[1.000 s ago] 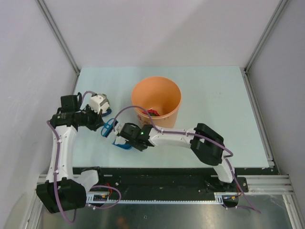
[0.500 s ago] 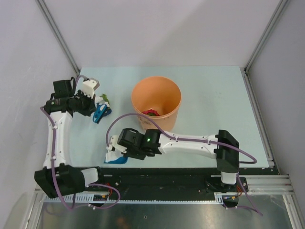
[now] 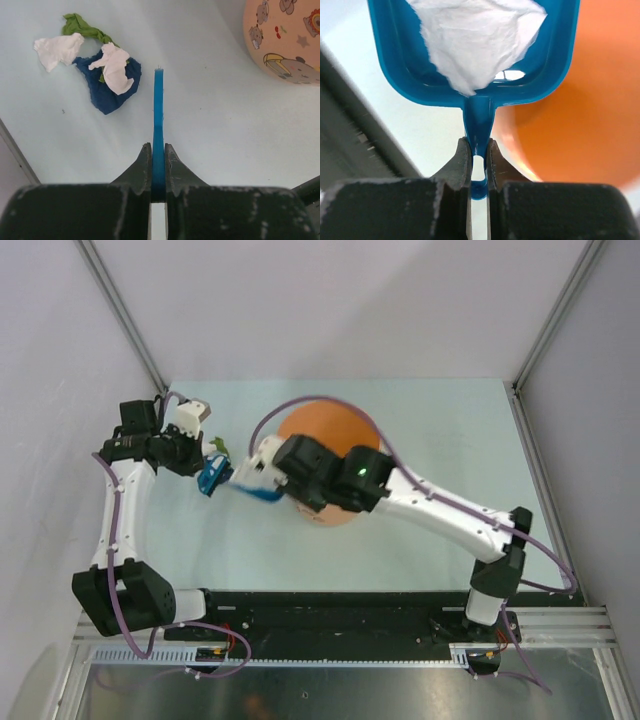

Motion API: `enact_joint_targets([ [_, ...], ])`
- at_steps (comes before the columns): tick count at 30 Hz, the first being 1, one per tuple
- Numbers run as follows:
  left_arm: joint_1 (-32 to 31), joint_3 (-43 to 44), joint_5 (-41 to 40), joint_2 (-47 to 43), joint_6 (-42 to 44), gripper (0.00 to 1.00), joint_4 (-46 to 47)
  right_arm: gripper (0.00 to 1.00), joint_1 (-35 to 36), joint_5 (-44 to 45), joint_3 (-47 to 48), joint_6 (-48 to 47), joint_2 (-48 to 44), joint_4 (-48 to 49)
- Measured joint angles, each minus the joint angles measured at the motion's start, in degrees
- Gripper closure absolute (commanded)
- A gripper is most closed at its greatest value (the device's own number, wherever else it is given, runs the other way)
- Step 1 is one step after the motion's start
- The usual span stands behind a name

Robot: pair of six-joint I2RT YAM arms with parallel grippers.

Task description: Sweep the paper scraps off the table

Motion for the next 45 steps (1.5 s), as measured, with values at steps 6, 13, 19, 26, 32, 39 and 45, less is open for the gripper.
enact_joint_targets([
  [6,-0.02,-2.49,-0.44,-0.31,0.04,1.0,0.13,1.0,-4.68,20.79,-0.02,-2.45,-6.99,-0.44],
  [13,-0.11,-3.32,-0.94,-1.86,0.15,1.0,0.24,1.0,-4.85,45.62,-20.26,-23.58,-12.74,12.11],
  [19,-0.2,-4.11,-0.96,-2.27,0.46,1.0,0.33,1.0,-4.79,50.77,-41.22,-55.67,-18.6,41.57],
  [26,-0.28,-5.14,-0.98,-2.75,0.7,1.0,0.35,1.0,-2.89,49.0,-51.67,-84.85,-26.47,69.33],
  [32,-0.28,-5.84,-1.09,-3.37,1.16,1.0,0.31,1.0,-5.95,47.8,-55.32,-99.23,-26.36,83.34],
  [39,-1.4,-5.38,-2.32,-3.19,1.22,1.0,0.24,1.0,-1.88,47.45,-51.52,-96.94,-25.33,91.97],
  [45,-9.88,1.03,-12.66,1.27,-1.16,1.0,4.66,1.0,0.98,46.84,-46.29,-80.96,-27.21,85.66],
])
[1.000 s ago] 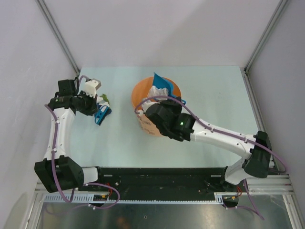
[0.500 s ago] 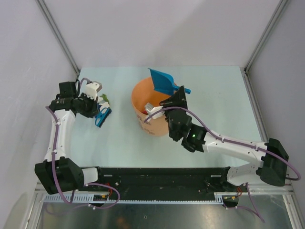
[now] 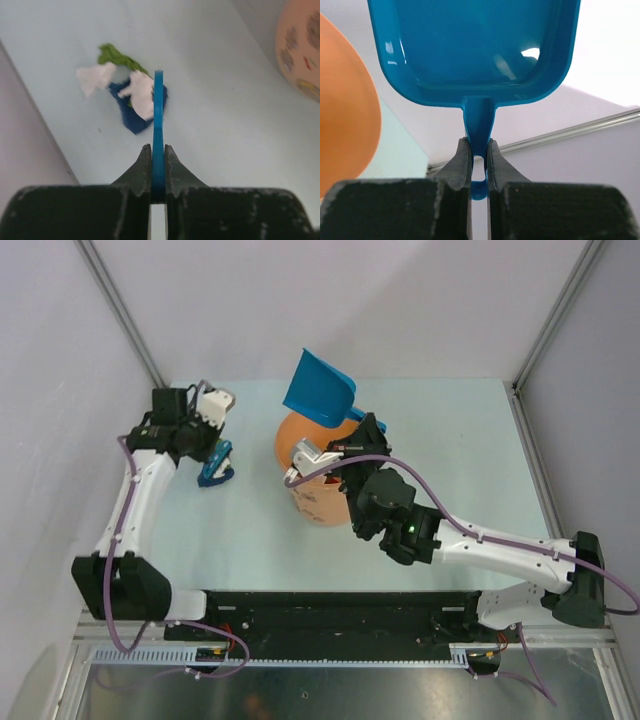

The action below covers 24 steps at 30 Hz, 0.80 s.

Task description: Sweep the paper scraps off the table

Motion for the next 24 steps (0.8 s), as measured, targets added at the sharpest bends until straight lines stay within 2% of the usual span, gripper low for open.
enact_joint_targets([
  [5,-5.2,4.79,-12.22,8.46,-1.03,1.0,5.73,1.0,1.79,0.63,4.15,15.28,-0.07,-11.37],
  [12,-6.4,13.05,-22.91,21.55,-1.42,1.0,10.01,1.0,3.61,-4.66,7.43,34.73,-0.5,-27.5],
  [17,-6.4,12.44,-21.55,25.24,-1.38,1.0,11.76,1.0,3.61,-7.98,7.45,41.64,-0.57,-34.95],
  [21,-6.38,5.81,-18.08,25.16,-1.07,1.0,12.87,1.0,4.48,-9.46,8.04,46.07,-0.52,-40.22],
  [24,-6.1,0.02,-13.77,24.28,0.02,1.0,14.1,1.0,7.85,-12.11,10.62,49.51,0.15,-44.96],
])
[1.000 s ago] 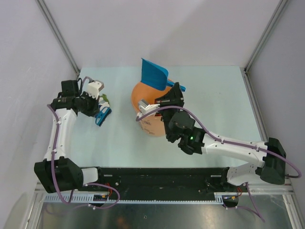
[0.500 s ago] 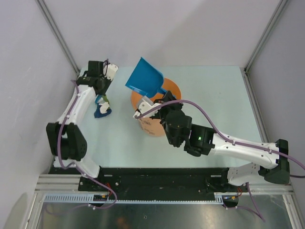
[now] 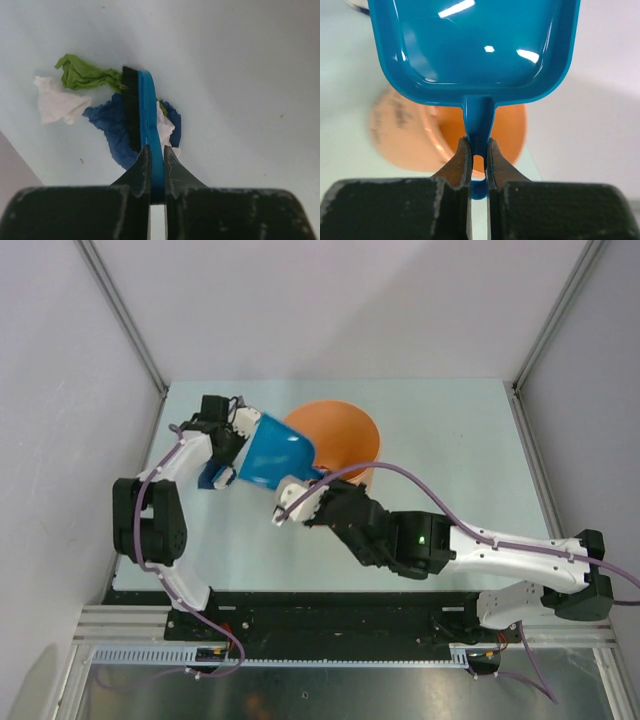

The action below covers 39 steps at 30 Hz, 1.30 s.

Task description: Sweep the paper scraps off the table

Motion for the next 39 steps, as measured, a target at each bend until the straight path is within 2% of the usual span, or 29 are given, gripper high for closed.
enact_joint_targets([
  [4,2.51,-6.84,4.55,-6.47,1.77,1.0,3.04,1.0,4.59,-9.73,5.68,5.64,1.99,-6.29],
  [8,6.58,-14.12,9.25,-14.75,3.63,1.0,2.38,1.0,6.14,-25.14,6.34,8.76,3.26,-11.13],
  [14,10.12,-22.1,15.08,-26.93,6.32,1.0,-3.91,1.0,5.79,-40.89,5.11,11.28,9.05,-16.94],
  [19,10.25,-23.19,17.64,-35.5,5.03,1.0,-10.14,1.0,1.29,-49.62,5.68,18.45,18.47,-18.84],
  [27,10.25,-19.91,16.35,-41.83,2.38,1.0,-13.68,1.0,-7.23,-49.4,9.86,31.41,30.97,-24.02],
  [32,10.25,-21.22,14.45,-40.94,2.03,1.0,-15.06,1.0,-7.13,-45.0,15.89,36.22,37.03,-27.82],
  [39,10.25,-23.91,16.11,-37.46,1.62,1.0,-17.73,1.0,-7.04,-40.46,22.64,39.01,46.88,-30.86],
])
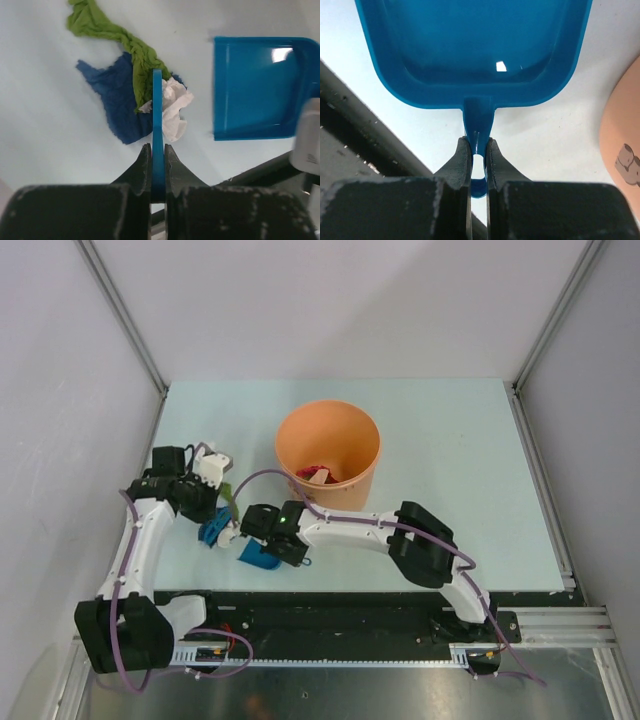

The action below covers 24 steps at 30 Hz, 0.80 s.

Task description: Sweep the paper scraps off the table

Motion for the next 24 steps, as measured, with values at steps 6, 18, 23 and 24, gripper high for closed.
enact_joint_targets([
  [6,-0.98,1.07,5.7,-0.7,1.11,1.0,-5.2,1.0,-0.5,0.61,1.27,0.07,1.77,1.51],
  [18,-1.49,6.8,13.88,-5.73,3.58,1.0,-12.48,1.0,-2.91,-9.7,-7.98,-0.09,-2.84,15.93],
  [23,-0.24,12.07,13.2,-5.68,3.56,1.0,-13.51,1.0,-3.52,-12.22,-16.81,-1.22,-10.14,20.17],
  [24,0.13,13.42,12.92,-5.68,3.54,1.0,-13.44,1.0,-3.34,-12.15,-17.99,-1.84,-11.41,21.07],
])
